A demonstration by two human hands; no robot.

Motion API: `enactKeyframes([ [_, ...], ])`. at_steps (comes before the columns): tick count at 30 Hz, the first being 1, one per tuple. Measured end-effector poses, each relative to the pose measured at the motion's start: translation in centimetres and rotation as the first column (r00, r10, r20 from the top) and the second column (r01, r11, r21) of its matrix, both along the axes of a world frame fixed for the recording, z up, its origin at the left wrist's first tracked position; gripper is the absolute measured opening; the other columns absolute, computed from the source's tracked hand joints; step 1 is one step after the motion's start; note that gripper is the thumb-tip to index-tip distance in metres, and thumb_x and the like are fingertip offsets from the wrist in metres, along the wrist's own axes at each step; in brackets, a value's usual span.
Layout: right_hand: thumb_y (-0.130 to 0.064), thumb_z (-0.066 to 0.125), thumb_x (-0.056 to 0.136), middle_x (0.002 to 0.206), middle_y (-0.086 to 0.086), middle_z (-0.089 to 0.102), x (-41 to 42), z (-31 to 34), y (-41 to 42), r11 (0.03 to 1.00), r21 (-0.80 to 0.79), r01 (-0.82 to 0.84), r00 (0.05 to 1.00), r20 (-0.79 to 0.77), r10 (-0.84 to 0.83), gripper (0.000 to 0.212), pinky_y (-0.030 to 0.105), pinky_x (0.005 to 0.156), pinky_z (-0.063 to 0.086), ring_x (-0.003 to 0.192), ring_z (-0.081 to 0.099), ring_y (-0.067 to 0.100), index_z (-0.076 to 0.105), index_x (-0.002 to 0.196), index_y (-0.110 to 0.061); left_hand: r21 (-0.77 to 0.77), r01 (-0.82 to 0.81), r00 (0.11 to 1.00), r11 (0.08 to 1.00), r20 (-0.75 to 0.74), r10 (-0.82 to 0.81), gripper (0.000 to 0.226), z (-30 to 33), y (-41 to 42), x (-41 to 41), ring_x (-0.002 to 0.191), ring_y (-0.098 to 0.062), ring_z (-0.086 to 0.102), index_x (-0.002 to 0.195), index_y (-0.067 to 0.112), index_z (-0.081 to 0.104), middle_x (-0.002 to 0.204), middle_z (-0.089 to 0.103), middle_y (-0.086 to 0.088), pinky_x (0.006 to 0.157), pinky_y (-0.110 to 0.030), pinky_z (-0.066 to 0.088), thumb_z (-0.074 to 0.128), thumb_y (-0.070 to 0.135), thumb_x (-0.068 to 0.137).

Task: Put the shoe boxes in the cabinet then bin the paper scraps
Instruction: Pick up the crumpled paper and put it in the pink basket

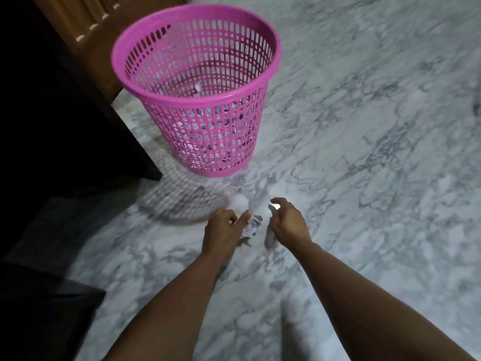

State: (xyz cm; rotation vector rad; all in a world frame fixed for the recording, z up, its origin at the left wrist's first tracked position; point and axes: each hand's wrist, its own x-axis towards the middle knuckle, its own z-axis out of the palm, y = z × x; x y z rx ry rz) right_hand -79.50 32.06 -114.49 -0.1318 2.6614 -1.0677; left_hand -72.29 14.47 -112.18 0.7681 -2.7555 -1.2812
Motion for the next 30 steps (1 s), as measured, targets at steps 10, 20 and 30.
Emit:
enactKeyframes([
  [10,-0.051,0.053,0.091,0.149,0.006,0.047,6.6,1.1,-1.7,0.748,0.515,-0.418,0.828,-0.123,0.547,0.058,0.05,0.088,0.048,0.123,0.052,0.035,0.047,0.145,-0.031,-0.029,0.062,0.997,0.998,0.043,-0.061,0.022,0.5,-1.3,3.7,0.075,-0.008,0.059,0.09,0.028,0.053,0.091,0.06,0.011,0.057,-0.014,0.039,0.074,0.033,0.085],
  [20,-0.028,0.057,0.095,0.104,-0.001,0.053,6.6,1.2,-0.4,0.976,0.142,-0.164,0.984,-0.045,0.172,0.013,0.04,0.065,0.051,0.077,0.064,0.029,0.058,0.099,-0.017,0.404,-0.279,0.96,0.871,0.107,0.258,0.017,0.5,-1.1,5.0,0.057,-0.021,0.062,0.079,0.025,0.055,0.071,0.065,-0.001,0.06,-0.052,0.056,0.068,0.034,0.085],
  [30,-0.038,0.058,0.092,0.068,-0.004,0.053,7.8,1.4,2.2,0.993,0.037,0.108,0.994,0.02,-0.108,0.033,0.029,0.055,0.035,0.062,0.054,0.012,0.044,0.067,-0.022,-0.394,0.612,0.782,0.686,0.175,-0.598,0.057,-0.5,1.1,9.8,0.116,-0.02,0.043,0.128,0.032,0.049,0.137,0.04,0.007,0.092,-0.036,0.043,0.053,0.061,0.08],
])
